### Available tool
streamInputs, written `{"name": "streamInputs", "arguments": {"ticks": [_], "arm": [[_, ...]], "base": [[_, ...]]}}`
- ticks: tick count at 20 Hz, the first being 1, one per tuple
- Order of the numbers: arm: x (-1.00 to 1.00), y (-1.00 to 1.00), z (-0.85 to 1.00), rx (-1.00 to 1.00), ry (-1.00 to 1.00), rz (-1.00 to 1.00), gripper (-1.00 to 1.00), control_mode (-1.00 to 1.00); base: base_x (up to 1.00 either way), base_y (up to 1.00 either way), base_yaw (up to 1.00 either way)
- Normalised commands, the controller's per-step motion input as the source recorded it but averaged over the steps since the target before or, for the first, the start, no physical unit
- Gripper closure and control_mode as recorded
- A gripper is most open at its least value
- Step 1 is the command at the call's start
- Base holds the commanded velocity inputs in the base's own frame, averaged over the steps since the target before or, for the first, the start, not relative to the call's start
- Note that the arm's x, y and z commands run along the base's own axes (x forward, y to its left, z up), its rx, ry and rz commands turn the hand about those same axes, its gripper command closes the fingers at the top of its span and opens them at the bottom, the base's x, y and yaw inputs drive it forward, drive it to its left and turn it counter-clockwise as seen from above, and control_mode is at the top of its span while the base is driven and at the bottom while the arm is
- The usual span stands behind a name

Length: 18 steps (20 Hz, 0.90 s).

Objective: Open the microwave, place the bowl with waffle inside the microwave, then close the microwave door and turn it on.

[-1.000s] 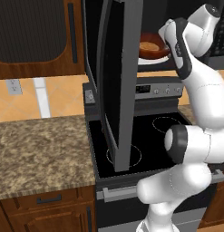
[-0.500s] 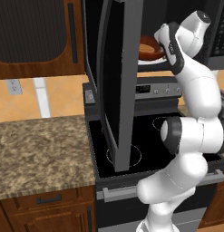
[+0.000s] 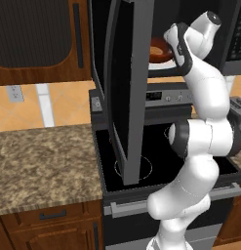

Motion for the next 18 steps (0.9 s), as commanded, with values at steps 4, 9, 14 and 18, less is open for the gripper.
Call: {"name": "streamInputs", "arguments": {"ticks": [4,9,14,18], "arm": [[0.01,0.0,0.0,0.02,-0.31,0.0,-1.0,-1.0],[-0.62,0.0,0.0,0.01,-0.51,0.0,-1.0,-1.0],[-1.0,0.03,0.16,-0.01,-0.51,0.0,-1.0,-1.0],[-1.0,0.0,0.26,-0.12,-0.16,0.0,-1.0,-1.0]], "base": [[0.0,0.0,0.0],[0.0,0.0,0.0],[0.0,0.0,0.0],[0.0,0.0,0.0]]}}
